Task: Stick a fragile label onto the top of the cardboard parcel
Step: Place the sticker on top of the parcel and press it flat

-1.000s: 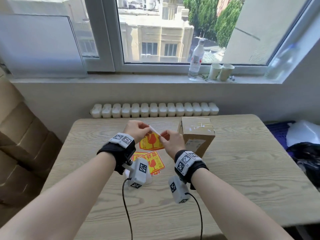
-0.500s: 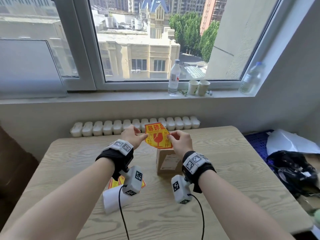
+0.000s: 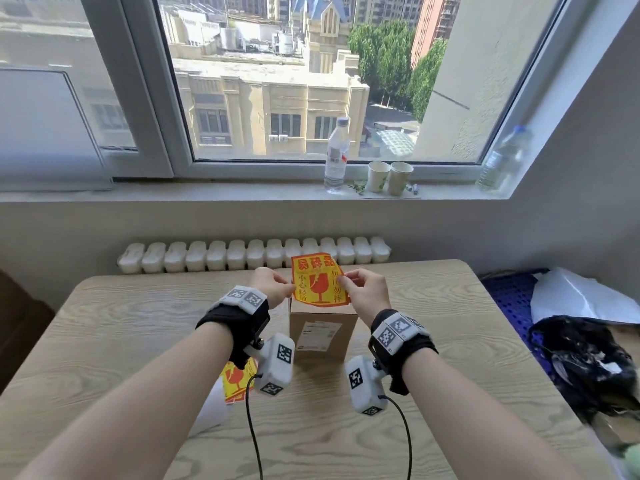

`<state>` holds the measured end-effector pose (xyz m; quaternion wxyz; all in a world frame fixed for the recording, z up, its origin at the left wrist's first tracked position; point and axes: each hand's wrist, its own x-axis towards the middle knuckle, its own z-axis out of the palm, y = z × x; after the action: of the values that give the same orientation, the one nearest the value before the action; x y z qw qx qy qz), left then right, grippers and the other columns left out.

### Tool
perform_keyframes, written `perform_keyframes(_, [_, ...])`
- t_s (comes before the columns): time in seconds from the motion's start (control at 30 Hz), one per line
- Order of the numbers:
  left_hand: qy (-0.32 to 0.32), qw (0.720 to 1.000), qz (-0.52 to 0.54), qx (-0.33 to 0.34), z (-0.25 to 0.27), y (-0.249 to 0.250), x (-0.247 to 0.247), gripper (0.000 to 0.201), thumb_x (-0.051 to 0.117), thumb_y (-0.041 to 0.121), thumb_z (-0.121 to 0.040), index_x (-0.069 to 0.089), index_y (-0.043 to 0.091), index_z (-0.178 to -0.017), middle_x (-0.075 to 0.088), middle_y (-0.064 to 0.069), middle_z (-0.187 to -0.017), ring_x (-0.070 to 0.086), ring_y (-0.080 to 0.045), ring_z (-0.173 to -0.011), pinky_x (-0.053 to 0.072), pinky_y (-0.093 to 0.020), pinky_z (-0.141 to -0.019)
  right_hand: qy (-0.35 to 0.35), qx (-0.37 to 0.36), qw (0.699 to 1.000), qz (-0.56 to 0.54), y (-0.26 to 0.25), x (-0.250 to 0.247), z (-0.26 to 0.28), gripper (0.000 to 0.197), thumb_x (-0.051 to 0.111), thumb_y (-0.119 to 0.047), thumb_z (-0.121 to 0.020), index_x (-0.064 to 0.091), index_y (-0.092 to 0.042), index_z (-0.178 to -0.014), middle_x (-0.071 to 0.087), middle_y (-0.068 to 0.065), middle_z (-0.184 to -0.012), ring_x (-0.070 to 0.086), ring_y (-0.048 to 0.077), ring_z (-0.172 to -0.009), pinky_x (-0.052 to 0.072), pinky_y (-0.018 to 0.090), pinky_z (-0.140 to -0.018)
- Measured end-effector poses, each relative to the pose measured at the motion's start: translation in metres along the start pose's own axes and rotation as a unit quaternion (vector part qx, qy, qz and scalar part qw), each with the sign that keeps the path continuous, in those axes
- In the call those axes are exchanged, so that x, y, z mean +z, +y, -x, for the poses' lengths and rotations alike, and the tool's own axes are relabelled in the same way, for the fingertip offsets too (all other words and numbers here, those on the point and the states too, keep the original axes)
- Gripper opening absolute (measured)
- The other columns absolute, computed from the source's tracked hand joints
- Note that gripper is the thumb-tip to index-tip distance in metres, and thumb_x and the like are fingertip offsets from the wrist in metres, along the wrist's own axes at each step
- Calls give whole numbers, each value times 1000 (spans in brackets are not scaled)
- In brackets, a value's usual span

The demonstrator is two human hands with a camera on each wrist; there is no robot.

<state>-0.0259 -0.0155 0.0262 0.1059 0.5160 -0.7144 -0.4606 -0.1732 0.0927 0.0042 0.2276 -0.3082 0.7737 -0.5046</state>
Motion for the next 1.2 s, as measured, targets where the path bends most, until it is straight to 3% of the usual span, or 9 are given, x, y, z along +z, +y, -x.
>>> perform_keyframes(0.13, [-1,1000,-5,-22,-4,-1,9,22,66,18,-81,67,14,-59,59,-2,-63,49,-12,-56,43,-27,-57,-8,27,1000,-1,14,-1,-9,8,64,-23,-87,66,-17,-82,69,3,-85,67,21,-85,57,36,-80])
perform_keyframes(0.2, [0,999,10,-34,-5,-1,12,20,66,19,-81,68,12,-63,60,-3,-66,49,-12,-58,42,-24,-55,-2,35,999,4,19,-1,-13,11,65,-23,-87,70,-14,-88,69,2,-85,66,18,-83,56,32,-78])
perform_keyframes(0.3, [5,998,29,-52,-8,-2,18,25,66,20,-80,64,14,-56,59,-3,-62,48,-13,-56,40,-25,-53,12,49,998,26,26,0,-18,18,67,-25,-85,73,-8,-90,69,2,-83,64,16,-79,50,25,-72])
perform_keyframes(0.57, [24,996,32,-81,-13,-7,30,30,64,19,-81,63,9,-52,54,-2,-51,43,-15,-48,37,-26,-51,14,74,994,84,30,3,-22,22,65,-28,-85,74,-9,-92,70,3,-87,62,15,-82,49,26,-75])
perform_keyframes(0.67, [27,996,34,-79,-17,-10,36,31,66,18,-80,62,13,-49,59,-2,-54,51,-17,-55,44,-29,-59,14,85,992,97,30,3,-24,23,65,-30,-85,73,-10,-89,68,3,-85,61,16,-80,47,25,-72])
perform_keyframes(0.77, [28,996,33,-73,-19,-13,40,31,66,20,-80,62,17,-49,62,-1,-59,57,-18,-65,47,-30,-68,18,91,991,100,33,4,-25,22,66,-32,-84,73,-11,-85,73,6,-89,66,20,-85,53,31,-78])
perform_keyframes(0.97, [53,997,6,-56,-19,-15,42,27,65,24,-82,62,20,-55,67,-5,-75,59,-17,-73,44,-26,-68,12,88,989,122,35,6,-26,21,65,-32,-85,73,-12,-86,74,7,-93,67,22,-89,53,30,-80])
perform_keyframes(1.1, [63,996,-34,-49,-18,-15,42,22,62,27,-83,75,10,-78,67,-5,-78,59,-19,-76,42,-26,-68,3,85,986,143,30,7,-26,23,64,-33,-86,72,-11,-89,73,7,-97,66,21,-90,47,25,-74])
perform_keyframes(1.2, [70,995,-52,-50,-18,-14,42,24,62,27,-84,75,8,-83,65,-5,-76,58,-19,-75,41,-26,-65,1,87,983,163,26,8,-26,24,63,-33,-86,72,-11,-91,73,8,-98,66,23,-93,45,25,-74])
